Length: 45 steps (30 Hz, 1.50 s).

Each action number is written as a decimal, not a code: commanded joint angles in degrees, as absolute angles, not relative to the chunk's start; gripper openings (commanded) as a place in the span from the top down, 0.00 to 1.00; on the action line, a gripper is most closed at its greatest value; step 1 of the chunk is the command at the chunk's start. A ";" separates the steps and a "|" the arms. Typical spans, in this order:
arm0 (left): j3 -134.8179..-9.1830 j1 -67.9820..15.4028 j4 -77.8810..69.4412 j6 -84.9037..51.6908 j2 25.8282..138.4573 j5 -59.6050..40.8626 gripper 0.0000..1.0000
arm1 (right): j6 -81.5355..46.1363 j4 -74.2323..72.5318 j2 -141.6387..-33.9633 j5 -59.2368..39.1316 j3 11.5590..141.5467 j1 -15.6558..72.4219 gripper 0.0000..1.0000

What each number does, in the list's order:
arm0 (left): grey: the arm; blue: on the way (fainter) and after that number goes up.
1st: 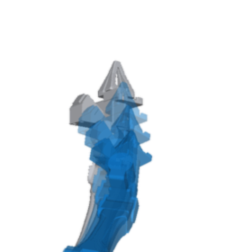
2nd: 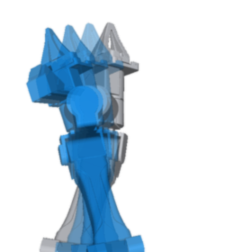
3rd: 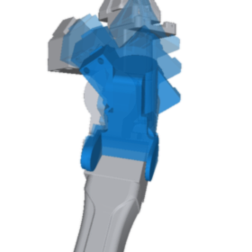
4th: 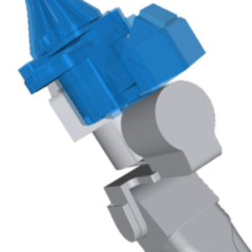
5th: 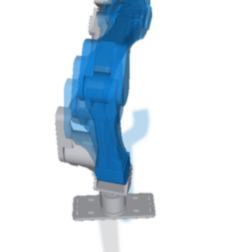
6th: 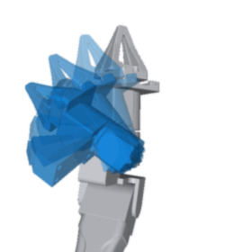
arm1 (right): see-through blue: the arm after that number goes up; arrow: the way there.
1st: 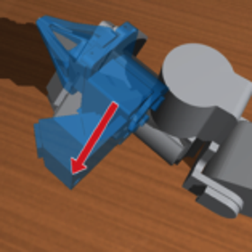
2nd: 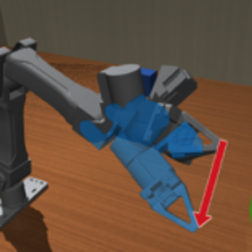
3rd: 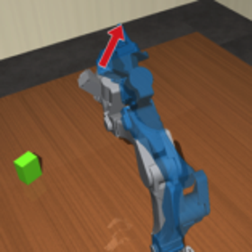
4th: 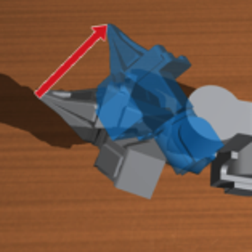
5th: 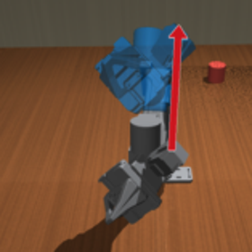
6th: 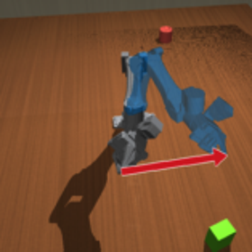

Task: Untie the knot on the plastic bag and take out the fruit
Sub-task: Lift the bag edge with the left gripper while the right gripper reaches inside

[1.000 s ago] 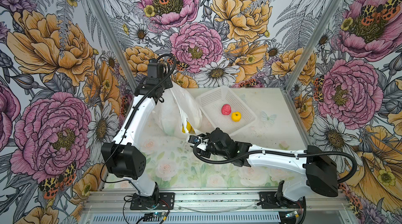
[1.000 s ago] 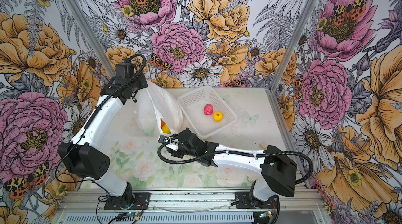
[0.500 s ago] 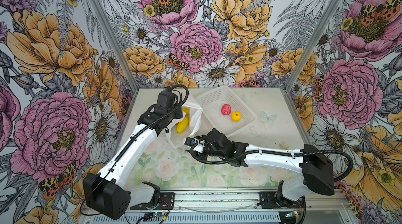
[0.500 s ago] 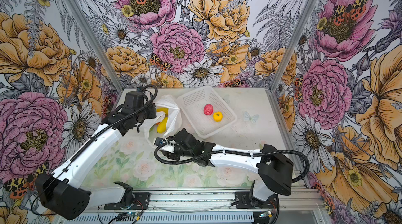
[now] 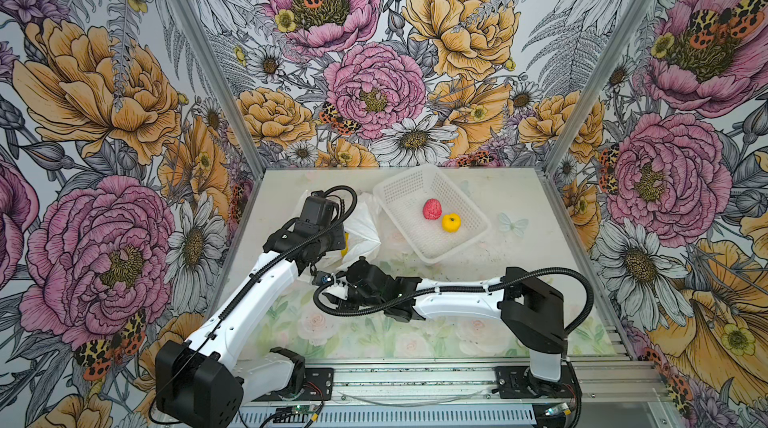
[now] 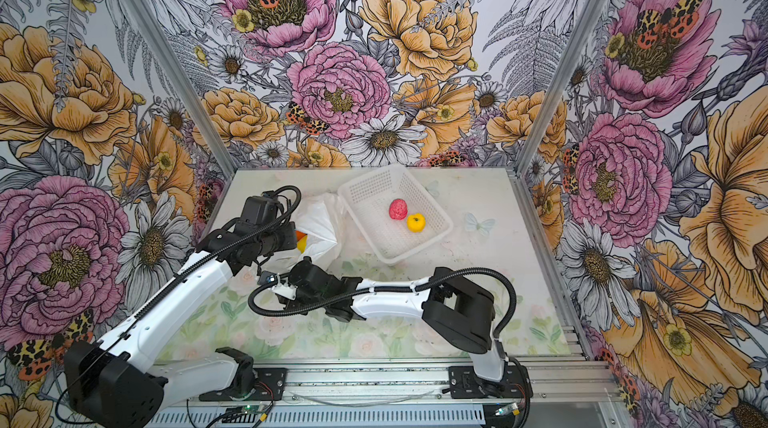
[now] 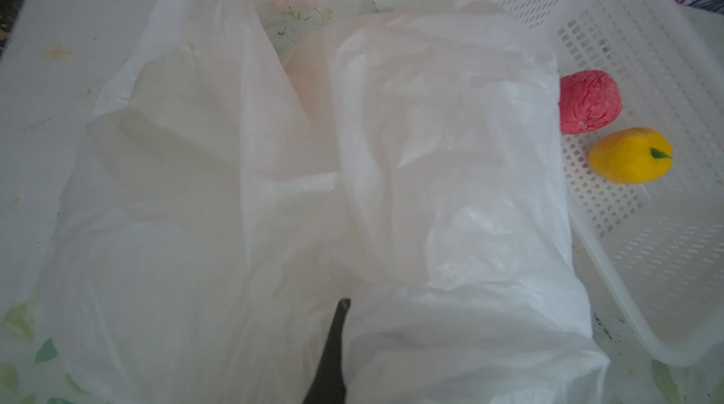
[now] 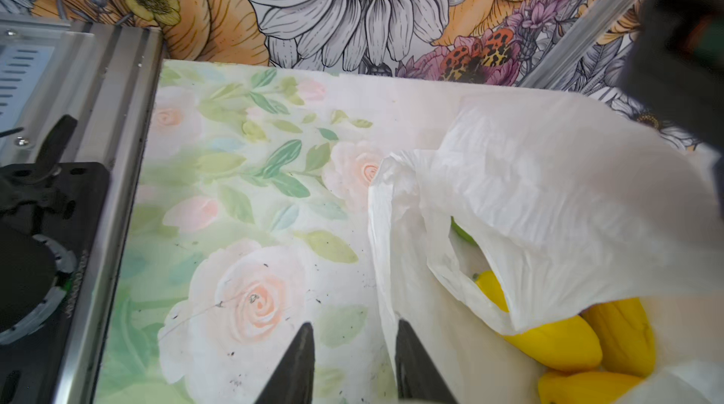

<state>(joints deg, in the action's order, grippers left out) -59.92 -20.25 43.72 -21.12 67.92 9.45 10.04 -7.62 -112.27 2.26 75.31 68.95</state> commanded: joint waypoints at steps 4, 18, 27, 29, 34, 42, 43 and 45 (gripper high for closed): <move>-57.98 -17.53 44.30 -23.27 60.96 9.90 1.00 | 0.40 -13.90 -115.45 16.19 75.70 65.50 0.63; -49.04 -20.53 44.16 -27.99 51.15 14.77 0.07 | -5.65 -20.23 -107.29 24.12 65.14 61.11 0.48; -47.55 -24.73 41.30 -31.18 57.63 21.58 0.01 | -7.27 -19.07 -107.22 23.29 65.39 61.09 0.43; -47.96 -24.83 40.32 -31.61 60.95 23.44 0.01 | -7.43 -19.02 -106.92 23.37 65.17 61.08 0.42; -50.18 -24.76 40.16 -29.56 66.56 24.02 0.51 | -10.12 -18.26 -107.67 23.80 65.91 60.77 0.40; -52.76 -23.98 46.70 -26.63 64.04 16.46 1.00 | -28.26 -14.63 -110.05 20.82 68.57 60.41 0.48; -52.44 -23.92 47.01 -26.31 63.12 15.21 1.00 | -30.17 -14.24 -110.56 19.61 69.22 60.43 0.48; -52.05 -23.99 47.37 -26.21 62.00 13.71 1.00 | -32.35 -13.14 -112.51 16.43 71.55 60.38 0.48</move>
